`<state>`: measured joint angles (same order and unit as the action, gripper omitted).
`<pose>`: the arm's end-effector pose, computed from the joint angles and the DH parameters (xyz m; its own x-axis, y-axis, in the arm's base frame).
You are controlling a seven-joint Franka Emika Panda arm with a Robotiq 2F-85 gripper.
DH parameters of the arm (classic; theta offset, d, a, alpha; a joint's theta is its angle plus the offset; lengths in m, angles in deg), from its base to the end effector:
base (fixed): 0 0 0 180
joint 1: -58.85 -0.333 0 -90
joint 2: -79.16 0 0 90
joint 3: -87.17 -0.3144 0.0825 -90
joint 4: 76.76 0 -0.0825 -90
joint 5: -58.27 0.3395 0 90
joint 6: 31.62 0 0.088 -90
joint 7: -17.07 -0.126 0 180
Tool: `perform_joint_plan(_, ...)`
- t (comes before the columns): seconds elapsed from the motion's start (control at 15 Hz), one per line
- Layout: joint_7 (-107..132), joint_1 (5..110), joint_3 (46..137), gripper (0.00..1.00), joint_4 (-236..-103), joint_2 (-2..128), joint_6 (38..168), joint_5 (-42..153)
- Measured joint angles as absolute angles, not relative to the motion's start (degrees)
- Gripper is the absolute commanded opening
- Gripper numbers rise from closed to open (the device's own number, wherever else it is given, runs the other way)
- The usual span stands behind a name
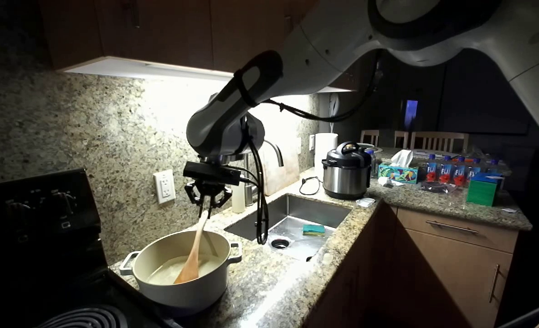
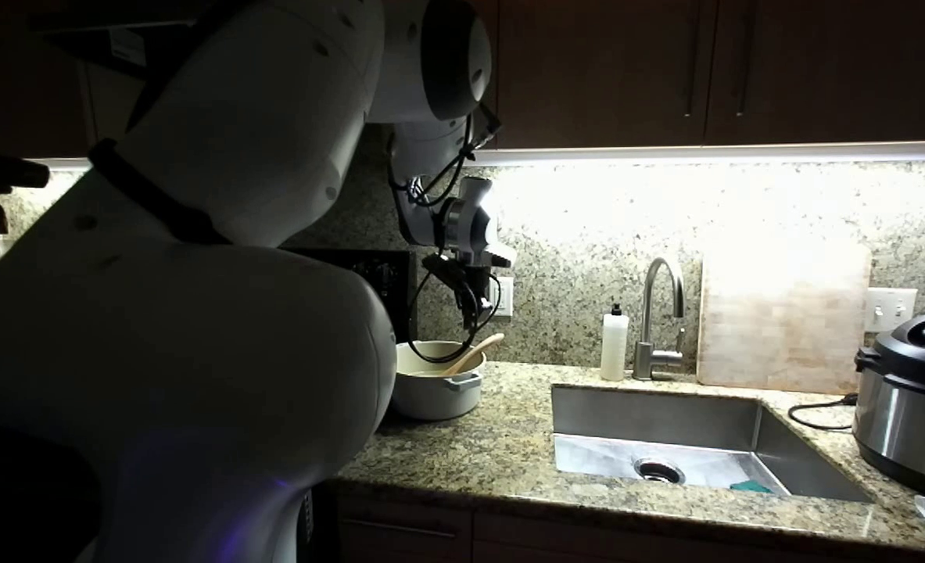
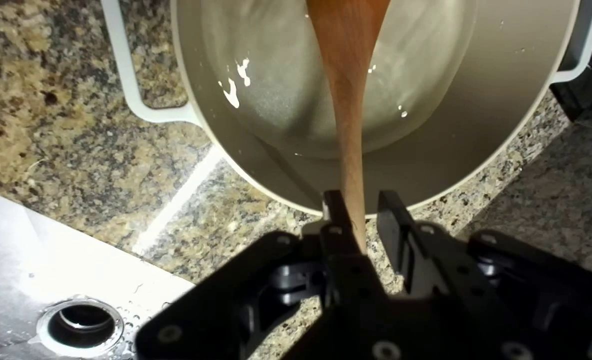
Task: Hold the wooden spoon and stir in the pot on the countertop.
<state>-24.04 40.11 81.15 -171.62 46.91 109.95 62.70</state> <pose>0.6166 0.2742 0.3176 0.9243 -0.3660 0.1085 -0.3309 -0.9098 -0.2505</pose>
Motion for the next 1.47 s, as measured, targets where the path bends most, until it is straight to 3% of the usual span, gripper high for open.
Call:
perform_joint_plan(0.07, -24.0, 40.2, 81.2, 0.33, -173.4, 48.3, 110.8, 62.9)
perform_joint_plan(0.13, -24.0, 40.4, 81.1, 0.51, -175.1, 49.6, 111.1, 63.3)
perform_joint_plan(0.6, -6.4, 47.2, 76.2, 0.94, -181.9, 55.4, 98.9, 76.4)
perform_joint_plan(0.73, 0.2, 49.7, 75.9, 1.0, -183.2, 56.3, 92.8, 80.0)
perform_joint_plan(1.0, 9.6, 53.6, 76.5, 1.0, -187.8, 58.6, 84.1, 83.4)
perform_joint_plan(1.47, 11.2, 51.4, 77.6, 1.0, -207.1, 73.2, 87.7, 75.9)
